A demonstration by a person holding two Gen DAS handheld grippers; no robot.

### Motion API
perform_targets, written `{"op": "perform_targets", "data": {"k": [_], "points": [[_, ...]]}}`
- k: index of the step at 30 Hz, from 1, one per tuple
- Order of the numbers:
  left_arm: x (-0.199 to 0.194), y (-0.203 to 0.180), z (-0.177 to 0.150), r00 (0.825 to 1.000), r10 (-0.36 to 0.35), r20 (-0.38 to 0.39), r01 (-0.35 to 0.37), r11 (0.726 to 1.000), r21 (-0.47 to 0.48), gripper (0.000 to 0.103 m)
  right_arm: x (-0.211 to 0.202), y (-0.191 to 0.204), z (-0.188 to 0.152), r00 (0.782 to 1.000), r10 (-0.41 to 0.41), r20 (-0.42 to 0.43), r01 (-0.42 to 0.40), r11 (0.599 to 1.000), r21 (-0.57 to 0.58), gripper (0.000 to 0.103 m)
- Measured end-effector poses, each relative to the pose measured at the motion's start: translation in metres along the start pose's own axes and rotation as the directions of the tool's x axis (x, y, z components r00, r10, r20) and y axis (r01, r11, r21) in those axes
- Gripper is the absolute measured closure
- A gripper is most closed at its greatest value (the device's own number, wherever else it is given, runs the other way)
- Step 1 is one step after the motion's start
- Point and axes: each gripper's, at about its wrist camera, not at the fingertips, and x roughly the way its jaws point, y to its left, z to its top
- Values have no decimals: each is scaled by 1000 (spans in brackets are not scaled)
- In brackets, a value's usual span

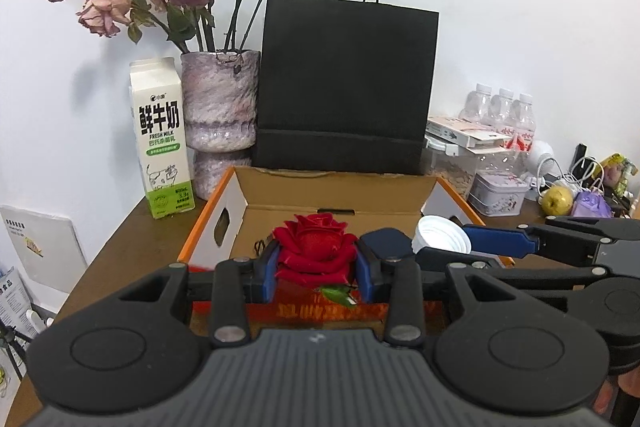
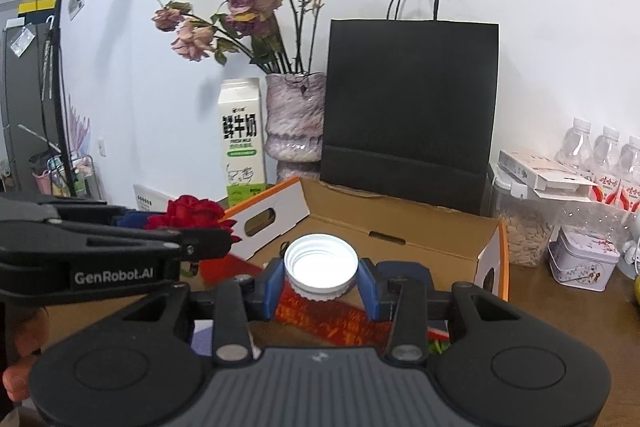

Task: Organize objects
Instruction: 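Lower the rose and bottle cap into the box and open both grippers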

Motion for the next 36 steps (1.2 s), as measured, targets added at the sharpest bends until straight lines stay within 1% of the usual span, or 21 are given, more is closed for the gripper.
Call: {"op": "perform_targets", "data": {"k": [12, 21, 24, 31, 36], "points": [[43, 0, 28, 999, 15, 28, -15, 1000, 5, 65, 40, -22, 22, 1000, -13, 18, 13, 1000, 23, 64], [75, 0, 40, 999, 25, 39, -25, 1000, -6, 65, 67, -38, 31, 999, -41, 24, 40, 997, 62, 64], [86, 3, 41, 999, 29, 32, -28, 999, -19, 65, 74, -44, 29, 998, -64, 20, 62, 995, 73, 64], [107, 9, 41, 999, 34, 14, -33, 999, -33, 65, 88, -54, 22, 997, -70, -7, 71, 993, 94, 64], [123, 10, 38, 1000, 26, -17, -26, 999, -34, 65, 97, -57, 17, 995, -91, -30, 93, 992, 90, 64]]}}
